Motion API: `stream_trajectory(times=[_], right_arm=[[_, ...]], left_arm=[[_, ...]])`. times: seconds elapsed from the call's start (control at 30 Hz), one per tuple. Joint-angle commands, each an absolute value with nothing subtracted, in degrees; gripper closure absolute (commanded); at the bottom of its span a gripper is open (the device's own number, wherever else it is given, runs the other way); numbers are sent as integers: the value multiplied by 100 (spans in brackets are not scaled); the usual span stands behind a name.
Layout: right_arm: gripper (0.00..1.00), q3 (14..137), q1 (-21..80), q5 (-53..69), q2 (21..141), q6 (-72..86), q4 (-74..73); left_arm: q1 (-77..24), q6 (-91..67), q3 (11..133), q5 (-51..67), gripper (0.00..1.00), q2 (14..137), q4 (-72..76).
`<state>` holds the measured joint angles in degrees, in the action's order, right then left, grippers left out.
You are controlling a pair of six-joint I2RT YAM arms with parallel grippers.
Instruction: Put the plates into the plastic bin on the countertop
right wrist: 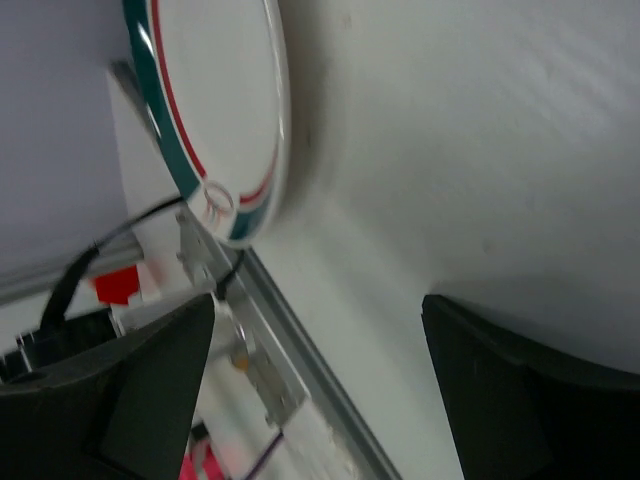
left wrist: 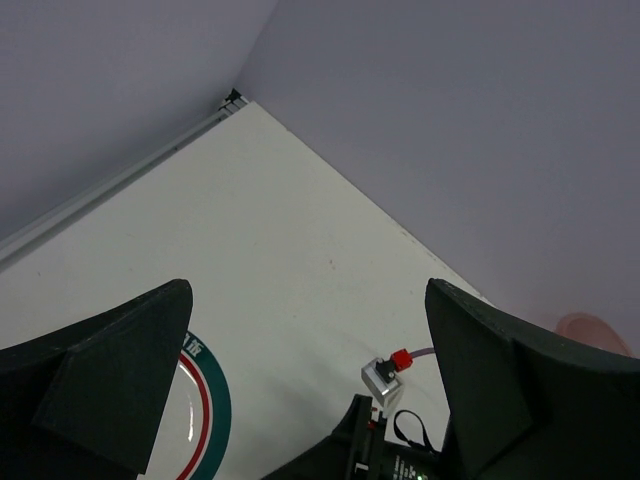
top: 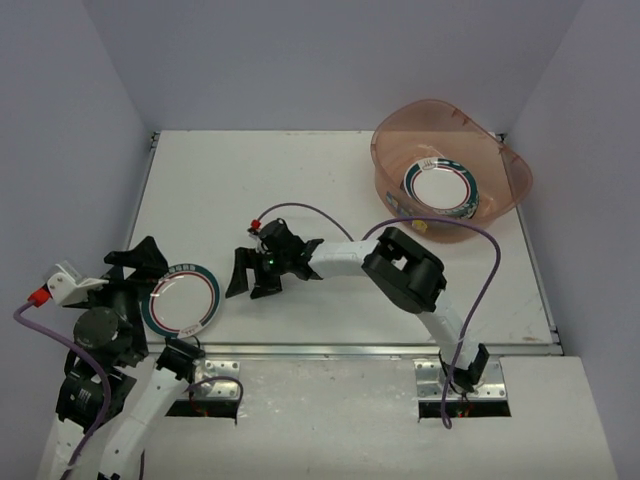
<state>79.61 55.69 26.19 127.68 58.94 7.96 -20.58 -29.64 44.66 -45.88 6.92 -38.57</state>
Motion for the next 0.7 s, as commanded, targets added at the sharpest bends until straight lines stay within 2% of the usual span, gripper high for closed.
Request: stream_trajectory(times=[0.0,0.03,0.17,0.23,0.3,0.37,0.4,0.43,0.57,0.67], right_arm=[[16,8669,5782,1818,13336,6841,1304],[21,8703,5805,1732,13550,6947,1380],[32,9153,5810,1335,14143,7586,1085],[41,9665,5801,1536,14597,7699,749],[59,10453,5801,1854,15165,7663,432],[75,10646,5808,2137,15343,7660,424],[90,10540,5799,2293,15261,7626,438],[100,10402,5786,2395,15142,7577,460],[100,9293,5683,2021,13564,6869,603],[100,8994,5514,1530,12047,5945,22]], left_arm=[[-2012,-3075,4508,-4692,0,815,-3795],[-1998,-3083,4509,-4700,0,832,-3811],[-1995,-3093,4508,-4701,0,824,-3815],[-1995,-3085,4500,-4693,0,791,-3806],[-1995,-3075,4483,-4683,0,754,-3794],[-1995,-3057,4473,-4675,0,736,-3778],[-1995,-3048,4468,-4665,0,722,-3768],[-1998,-3041,4465,-4658,0,709,-3759],[-1995,-3009,4454,-4592,0,684,-3740],[-1995,-2958,4437,-4540,0,677,-3689]])
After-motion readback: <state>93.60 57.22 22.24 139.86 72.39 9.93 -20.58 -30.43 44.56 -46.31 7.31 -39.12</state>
